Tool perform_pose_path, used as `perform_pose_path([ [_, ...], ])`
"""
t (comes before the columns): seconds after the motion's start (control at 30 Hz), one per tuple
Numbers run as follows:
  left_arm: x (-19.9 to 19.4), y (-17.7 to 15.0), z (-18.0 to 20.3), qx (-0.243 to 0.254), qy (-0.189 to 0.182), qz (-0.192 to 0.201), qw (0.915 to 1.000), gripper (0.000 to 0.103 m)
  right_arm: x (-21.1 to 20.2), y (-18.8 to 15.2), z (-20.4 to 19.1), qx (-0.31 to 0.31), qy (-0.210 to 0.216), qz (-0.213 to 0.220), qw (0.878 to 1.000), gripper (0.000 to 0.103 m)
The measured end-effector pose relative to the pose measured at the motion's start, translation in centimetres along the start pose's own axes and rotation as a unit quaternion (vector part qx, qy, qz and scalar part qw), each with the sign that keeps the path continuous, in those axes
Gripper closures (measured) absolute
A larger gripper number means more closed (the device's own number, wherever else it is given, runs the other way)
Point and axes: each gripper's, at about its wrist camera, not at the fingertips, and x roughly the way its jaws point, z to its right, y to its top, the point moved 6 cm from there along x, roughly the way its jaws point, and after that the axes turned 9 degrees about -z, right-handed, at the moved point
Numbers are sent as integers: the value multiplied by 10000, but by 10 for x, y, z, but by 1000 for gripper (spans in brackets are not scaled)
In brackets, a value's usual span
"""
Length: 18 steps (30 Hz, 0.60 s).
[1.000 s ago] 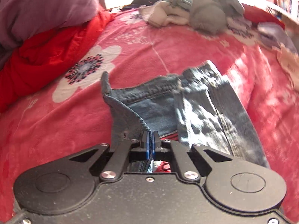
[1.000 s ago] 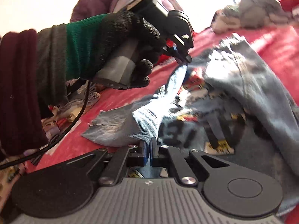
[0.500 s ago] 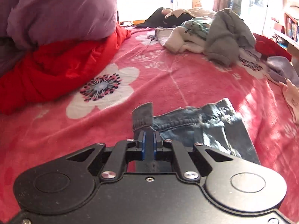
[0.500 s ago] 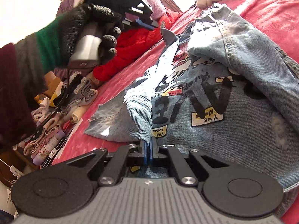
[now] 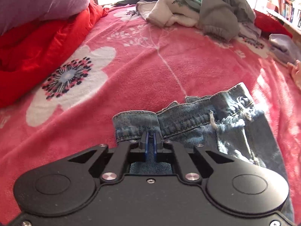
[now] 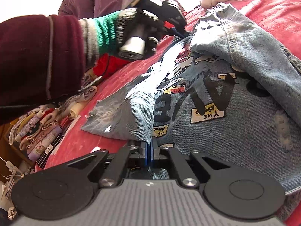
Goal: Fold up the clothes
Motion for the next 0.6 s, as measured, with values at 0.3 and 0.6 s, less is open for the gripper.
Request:
perform_pose_path([
  [0.3,-24,-6,-13,-208,80,365,9991,101,-2,-2,2,37,49,86,9999,99],
  [0.6,-7,-14,21,432,287,43,9986,95,1,-3,2,-23,4,136,9999,100],
])
